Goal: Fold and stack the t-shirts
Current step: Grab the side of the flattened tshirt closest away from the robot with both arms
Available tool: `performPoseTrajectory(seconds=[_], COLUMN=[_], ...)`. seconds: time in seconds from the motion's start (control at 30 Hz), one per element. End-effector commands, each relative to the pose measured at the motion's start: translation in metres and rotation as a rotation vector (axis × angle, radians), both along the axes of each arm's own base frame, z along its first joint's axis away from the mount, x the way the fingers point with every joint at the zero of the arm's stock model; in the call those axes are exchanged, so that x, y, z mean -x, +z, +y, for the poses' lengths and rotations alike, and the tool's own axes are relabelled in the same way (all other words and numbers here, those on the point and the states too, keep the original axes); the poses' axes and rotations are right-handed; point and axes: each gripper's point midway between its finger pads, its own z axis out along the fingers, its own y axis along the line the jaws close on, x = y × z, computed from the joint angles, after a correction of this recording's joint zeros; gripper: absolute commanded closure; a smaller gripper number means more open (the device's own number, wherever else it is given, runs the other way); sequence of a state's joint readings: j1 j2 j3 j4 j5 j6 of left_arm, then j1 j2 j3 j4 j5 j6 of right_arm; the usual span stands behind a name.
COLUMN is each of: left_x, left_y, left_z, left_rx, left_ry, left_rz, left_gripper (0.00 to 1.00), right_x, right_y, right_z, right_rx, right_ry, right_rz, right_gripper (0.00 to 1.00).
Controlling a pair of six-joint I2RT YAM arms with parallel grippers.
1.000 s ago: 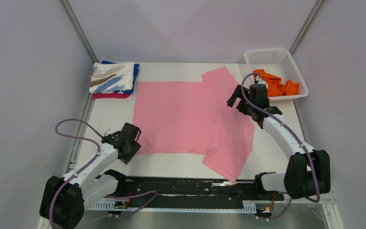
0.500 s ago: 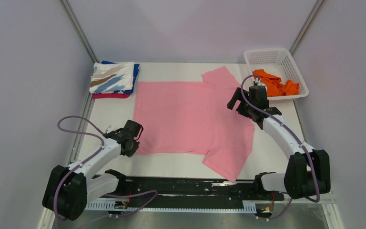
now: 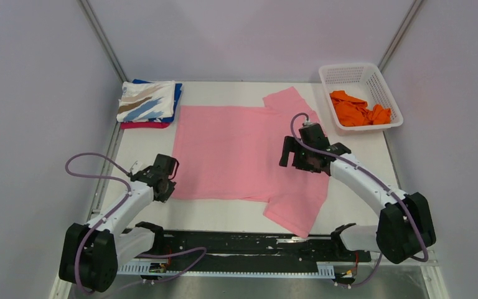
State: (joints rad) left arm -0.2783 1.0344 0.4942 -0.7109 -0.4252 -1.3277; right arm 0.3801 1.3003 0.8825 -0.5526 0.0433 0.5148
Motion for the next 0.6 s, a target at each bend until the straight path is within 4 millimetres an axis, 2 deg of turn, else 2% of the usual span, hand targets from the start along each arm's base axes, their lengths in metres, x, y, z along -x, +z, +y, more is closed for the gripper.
performPoseTrajectory(seconds=[0.0,0.13,0.23,0.33,0.43,0.57], left_x=[-0.02,-0.018,-0.016,-0.017,-0.016,-0.014], left_y=[0.019,0.022,0.02,0.021,0.021,0.021], left_z=[0.003,0.001,-0.003,-0.007,-0.009,-0.009], left_rx=[-0.025,-0.018,0.007,0.025,0.035,0.034], left_ry=[-0.061,-0.089,-0.111,-0.127,-0.135,-0.137], left_rz=[-0.055,-0.071,-0.088,-0.106,-0.102,-0.096], left_gripper=[1.0,1.0,1.0,1.0,1.0,1.0], right_x=[0.063,0.114,0.156,0.189,0.21,0.212], right_y=[-0.012,-0.014,-0.02,-0.032,-0.048,-0.066], right_z=[0.021,0.036,0.04,0.035,0.031,0.026], right_rx=[0.009,-0.019,-0.034,-0.013,0.022,0.062], right_ry=[0.137,0.185,0.186,0.178,0.165,0.107], right_rz=[0.171,0.295,0.415,0.527,0.59,0.607], right_gripper=[0.02,0.04,0.07,0.17,0.23,0.31])
